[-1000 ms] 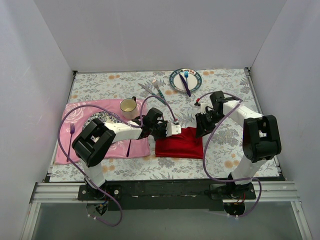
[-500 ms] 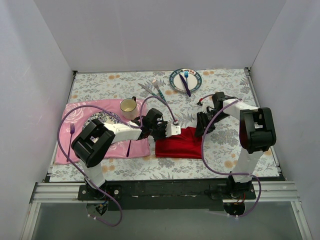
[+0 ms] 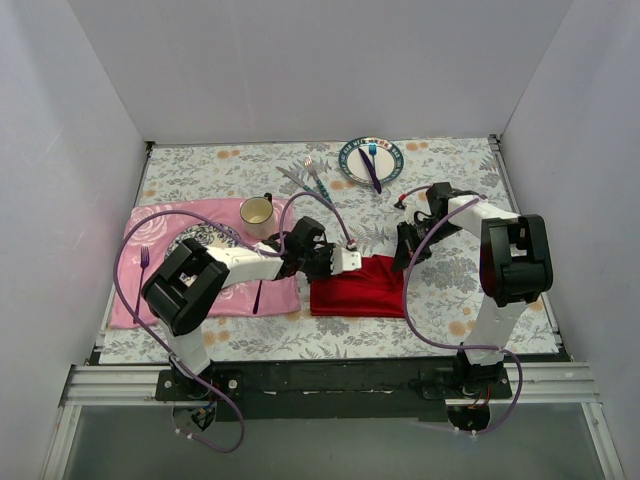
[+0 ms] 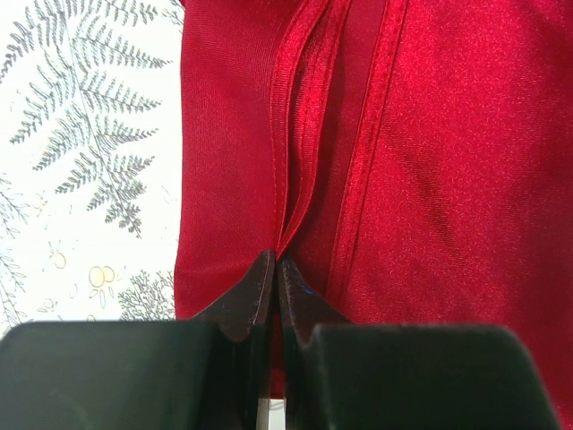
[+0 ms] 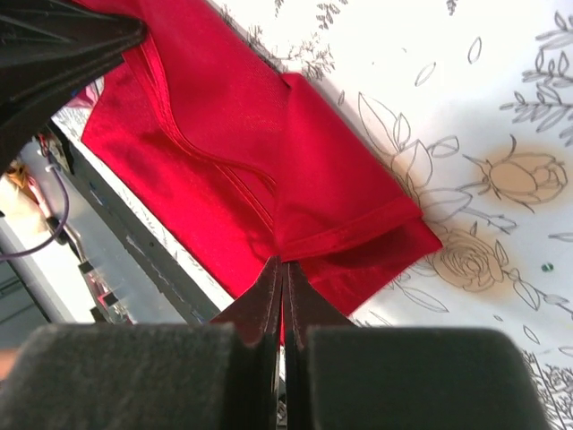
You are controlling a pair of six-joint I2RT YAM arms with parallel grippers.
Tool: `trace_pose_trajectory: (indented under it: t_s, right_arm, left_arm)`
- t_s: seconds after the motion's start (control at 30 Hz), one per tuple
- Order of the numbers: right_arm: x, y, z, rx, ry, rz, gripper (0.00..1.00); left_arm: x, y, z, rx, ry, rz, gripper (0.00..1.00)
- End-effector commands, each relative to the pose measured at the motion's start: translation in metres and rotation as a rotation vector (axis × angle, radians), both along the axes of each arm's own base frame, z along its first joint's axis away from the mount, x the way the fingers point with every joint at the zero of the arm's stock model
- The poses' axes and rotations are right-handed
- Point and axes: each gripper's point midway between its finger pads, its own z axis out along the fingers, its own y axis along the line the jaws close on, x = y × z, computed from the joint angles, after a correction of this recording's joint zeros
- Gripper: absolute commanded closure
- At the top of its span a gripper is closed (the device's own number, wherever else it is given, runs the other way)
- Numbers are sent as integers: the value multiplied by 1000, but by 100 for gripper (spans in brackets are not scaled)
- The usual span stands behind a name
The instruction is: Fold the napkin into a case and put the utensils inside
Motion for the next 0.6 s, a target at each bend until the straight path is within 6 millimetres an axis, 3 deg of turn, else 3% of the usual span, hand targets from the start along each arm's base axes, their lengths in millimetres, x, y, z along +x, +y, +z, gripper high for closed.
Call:
trace_pose_trajectory:
  t_s: [0.0,0.23,0.57]
  right_arm:
    - [0,-7,10,-4,-19,41,99]
    - [-7,-16,5,-41,-13,93,99]
    - [-11,-15,-9,-51,16,125,99]
  left_arm:
    - [-15,12,8,31,34,3,100]
    - [-23,9,25,-3,42,-25,100]
    - [-53,2,21,15,76,-121,100]
